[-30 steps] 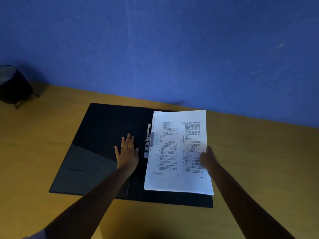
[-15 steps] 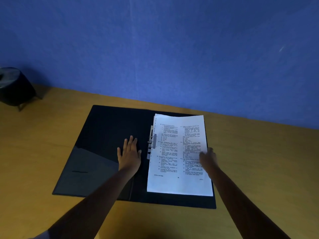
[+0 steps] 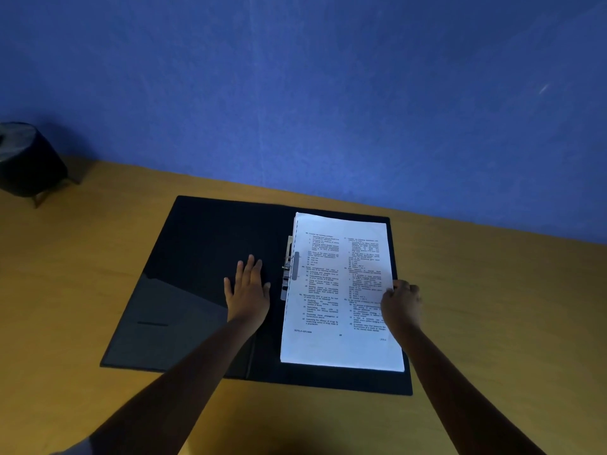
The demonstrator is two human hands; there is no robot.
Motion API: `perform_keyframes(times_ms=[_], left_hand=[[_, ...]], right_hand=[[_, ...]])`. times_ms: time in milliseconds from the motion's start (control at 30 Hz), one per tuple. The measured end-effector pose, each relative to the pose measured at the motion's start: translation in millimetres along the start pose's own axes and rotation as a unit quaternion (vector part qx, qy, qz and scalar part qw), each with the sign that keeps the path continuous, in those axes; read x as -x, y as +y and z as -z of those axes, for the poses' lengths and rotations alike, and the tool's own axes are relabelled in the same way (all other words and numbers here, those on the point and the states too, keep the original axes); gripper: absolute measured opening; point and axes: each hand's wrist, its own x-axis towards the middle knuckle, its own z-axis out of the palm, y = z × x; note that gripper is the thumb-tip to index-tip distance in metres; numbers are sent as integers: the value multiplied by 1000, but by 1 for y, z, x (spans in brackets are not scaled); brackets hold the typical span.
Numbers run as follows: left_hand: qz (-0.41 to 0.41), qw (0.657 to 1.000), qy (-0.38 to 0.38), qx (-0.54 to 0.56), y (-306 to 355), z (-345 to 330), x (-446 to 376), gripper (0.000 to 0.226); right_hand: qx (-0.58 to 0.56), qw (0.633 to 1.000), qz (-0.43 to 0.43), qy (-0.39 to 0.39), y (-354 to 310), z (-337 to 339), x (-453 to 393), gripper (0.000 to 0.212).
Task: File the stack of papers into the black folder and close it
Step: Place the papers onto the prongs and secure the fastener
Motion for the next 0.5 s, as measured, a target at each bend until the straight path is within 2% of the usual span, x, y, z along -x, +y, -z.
perform_keyframes(times_ms=[100,167,267,367,500], left_hand=[[2,999,21,48,3,4,2,52],[-25,994,42,94,5,6,11,57],[-168,982,20,82,2,6,36,72],[-303,952,-10,42,-7,2,62,82],[-395,918,-20,0,-17,-8,79,73]], right_hand=[[3,1000,2,-14,0,2,-5,37],[6,1000,8,-16,-1,5,-10,39],[19,999,43,-19,-6,8,-21,43],[32,995,87,-36,-19,14,-35,53],[55,987,146,-25,-47,19,-57,68]])
